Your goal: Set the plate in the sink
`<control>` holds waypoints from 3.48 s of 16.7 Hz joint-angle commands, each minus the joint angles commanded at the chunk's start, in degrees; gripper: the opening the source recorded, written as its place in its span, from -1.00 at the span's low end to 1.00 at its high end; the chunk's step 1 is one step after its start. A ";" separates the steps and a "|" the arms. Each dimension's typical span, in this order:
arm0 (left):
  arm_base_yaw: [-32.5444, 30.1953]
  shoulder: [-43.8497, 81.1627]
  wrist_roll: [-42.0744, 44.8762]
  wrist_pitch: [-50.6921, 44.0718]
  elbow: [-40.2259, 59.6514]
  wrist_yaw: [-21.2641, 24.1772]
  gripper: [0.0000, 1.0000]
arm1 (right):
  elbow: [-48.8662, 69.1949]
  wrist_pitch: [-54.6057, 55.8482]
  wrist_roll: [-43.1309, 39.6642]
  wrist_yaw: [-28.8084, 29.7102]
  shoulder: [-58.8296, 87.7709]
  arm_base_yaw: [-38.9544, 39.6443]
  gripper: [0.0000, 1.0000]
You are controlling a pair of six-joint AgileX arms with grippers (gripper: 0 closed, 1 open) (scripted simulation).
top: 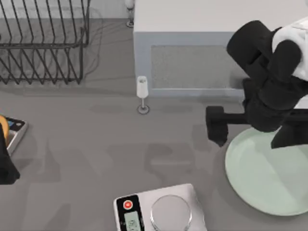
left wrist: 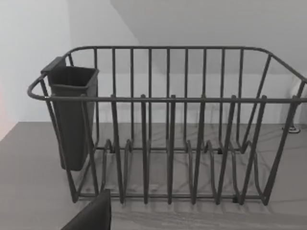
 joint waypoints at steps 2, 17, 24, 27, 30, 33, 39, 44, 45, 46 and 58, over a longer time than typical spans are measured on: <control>0.00 0.00 0.00 0.00 0.00 0.00 1.00 | 3.35 -2.69 1.46 0.00 4.52 1.42 1.00; 0.00 0.00 0.00 0.00 0.00 0.00 1.00 | -3.61 11.95 2.33 0.09 13.05 1.94 1.00; 0.00 0.00 0.00 0.00 0.00 0.00 1.00 | -7.29 17.75 2.47 0.06 16.20 2.27 1.00; 0.00 0.00 0.00 0.00 0.00 0.00 1.00 | -7.29 17.75 2.47 0.06 16.20 2.27 0.55; 0.00 0.00 0.00 0.00 0.00 0.00 1.00 | -7.29 17.75 2.47 0.06 16.20 2.27 0.10; 0.00 0.00 0.00 0.00 0.00 0.00 1.00 | -7.29 17.75 2.47 0.06 16.20 2.27 -0.36; 0.00 0.00 0.00 0.00 0.00 0.00 1.00 | -7.29 17.75 2.47 0.06 16.20 2.27 -1.00; 0.00 0.00 0.00 0.00 0.00 0.00 1.00 | -7.29 17.75 2.47 0.06 16.20 2.27 -1.00; 0.00 0.00 0.00 0.00 0.00 0.00 1.00 | -7.29 17.75 2.47 0.06 16.20 2.27 -1.00; 0.00 0.00 0.00 0.00 0.00 0.00 1.00 | -6.87 17.47 1.95 1.21 10.66 1.31 -1.00; 0.00 0.00 0.00 0.00 0.00 0.00 1.00 | 30.04 -20.32 1.95 0.94 11.59 2.56 -1.00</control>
